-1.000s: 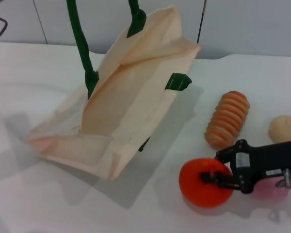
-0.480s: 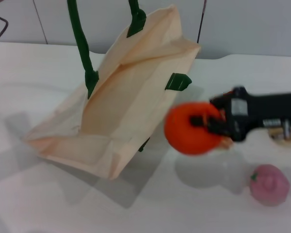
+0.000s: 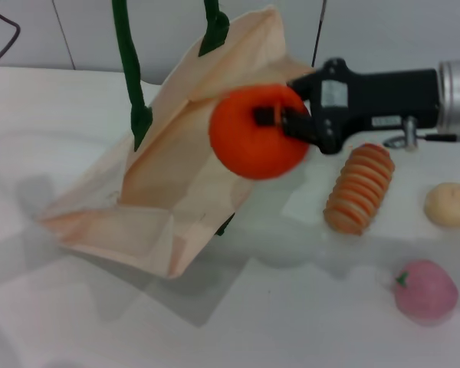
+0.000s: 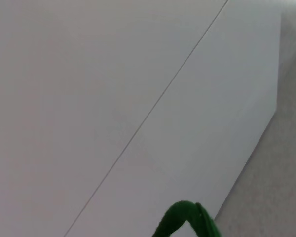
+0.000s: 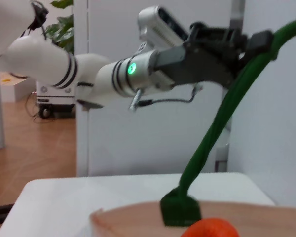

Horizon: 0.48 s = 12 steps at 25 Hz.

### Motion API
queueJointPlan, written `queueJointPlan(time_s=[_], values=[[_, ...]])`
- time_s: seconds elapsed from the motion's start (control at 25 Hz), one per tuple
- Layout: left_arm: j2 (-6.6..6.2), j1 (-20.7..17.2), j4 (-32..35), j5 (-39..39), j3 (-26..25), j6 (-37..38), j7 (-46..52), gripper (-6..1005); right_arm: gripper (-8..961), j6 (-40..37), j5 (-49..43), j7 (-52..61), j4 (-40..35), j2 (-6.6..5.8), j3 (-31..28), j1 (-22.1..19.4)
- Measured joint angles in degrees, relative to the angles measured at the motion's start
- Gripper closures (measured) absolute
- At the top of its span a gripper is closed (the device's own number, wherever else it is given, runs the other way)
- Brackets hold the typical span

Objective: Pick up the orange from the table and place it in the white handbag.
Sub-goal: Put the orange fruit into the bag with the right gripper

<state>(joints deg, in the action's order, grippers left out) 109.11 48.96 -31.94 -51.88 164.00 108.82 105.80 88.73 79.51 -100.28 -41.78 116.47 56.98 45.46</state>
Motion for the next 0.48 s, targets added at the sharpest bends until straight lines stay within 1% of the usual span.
queueJointPlan(time_s=[0.2, 0.48], values=[[0.08, 0.13, 0.03, 0.03, 0.0, 0.16, 0.03, 891, 867, -3.57, 2.54, -0.33, 2.53, 0.03, 2.45, 2.72], [0.05, 0.48, 1.27, 0.42, 0.0, 0.17, 0.1, 890, 877, -11.22, 8.03, -0.41, 4.04, 0.08, 10.16, 5.08]])
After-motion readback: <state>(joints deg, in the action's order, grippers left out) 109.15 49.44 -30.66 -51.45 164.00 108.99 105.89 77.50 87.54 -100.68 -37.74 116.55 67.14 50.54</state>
